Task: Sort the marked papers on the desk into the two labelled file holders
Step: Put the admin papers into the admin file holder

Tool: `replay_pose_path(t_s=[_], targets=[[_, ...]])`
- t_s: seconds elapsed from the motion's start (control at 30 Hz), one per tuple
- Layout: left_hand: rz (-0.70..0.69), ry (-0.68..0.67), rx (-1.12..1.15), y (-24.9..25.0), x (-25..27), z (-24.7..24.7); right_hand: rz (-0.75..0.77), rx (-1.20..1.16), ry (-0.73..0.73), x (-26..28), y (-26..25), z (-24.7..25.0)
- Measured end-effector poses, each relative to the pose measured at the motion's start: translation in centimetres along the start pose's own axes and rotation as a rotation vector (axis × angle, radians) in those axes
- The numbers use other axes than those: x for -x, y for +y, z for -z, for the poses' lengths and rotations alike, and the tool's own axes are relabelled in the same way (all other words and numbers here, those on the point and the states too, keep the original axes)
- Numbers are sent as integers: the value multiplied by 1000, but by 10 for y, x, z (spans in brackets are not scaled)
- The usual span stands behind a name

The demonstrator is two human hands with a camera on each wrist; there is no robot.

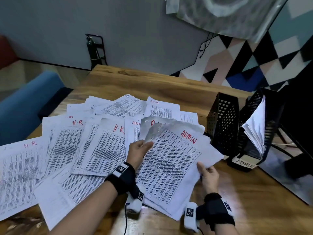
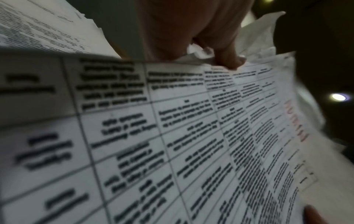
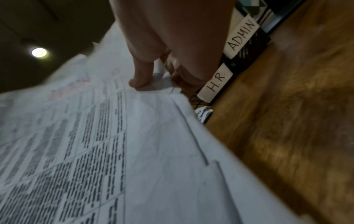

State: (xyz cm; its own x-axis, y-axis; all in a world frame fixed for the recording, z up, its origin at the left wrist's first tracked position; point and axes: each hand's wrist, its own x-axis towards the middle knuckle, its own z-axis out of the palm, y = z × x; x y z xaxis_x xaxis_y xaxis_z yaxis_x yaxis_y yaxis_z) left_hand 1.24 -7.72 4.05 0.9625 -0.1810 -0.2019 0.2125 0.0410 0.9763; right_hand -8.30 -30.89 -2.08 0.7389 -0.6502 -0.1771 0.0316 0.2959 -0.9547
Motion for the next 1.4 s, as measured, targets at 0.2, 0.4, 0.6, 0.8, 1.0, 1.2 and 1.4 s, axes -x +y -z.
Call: replay_pose_path(t_s=[0.2, 0.4, 0.6, 0.8, 1.0, 1.2, 1.4], targets=[[12, 85, 82, 2, 14, 11, -42, -85, 29, 6, 1, 27], [85, 39, 133, -8, 20, 12, -46, -30, 49, 5, 3, 19], [105, 38, -32, -24, 30, 3, -42, 67, 52, 5, 19, -2], [158, 188, 88, -19, 24, 19, -69, 118, 108, 2, 24, 24], [112, 194, 80, -11, 18, 28, -200, 127, -130, 8, 20, 26], [162, 106, 113, -16, 11, 15, -156, 106, -165, 10, 13, -1], [91, 38, 78, -2, 14, 7, -64, -42, -162, -2, 9, -1]])
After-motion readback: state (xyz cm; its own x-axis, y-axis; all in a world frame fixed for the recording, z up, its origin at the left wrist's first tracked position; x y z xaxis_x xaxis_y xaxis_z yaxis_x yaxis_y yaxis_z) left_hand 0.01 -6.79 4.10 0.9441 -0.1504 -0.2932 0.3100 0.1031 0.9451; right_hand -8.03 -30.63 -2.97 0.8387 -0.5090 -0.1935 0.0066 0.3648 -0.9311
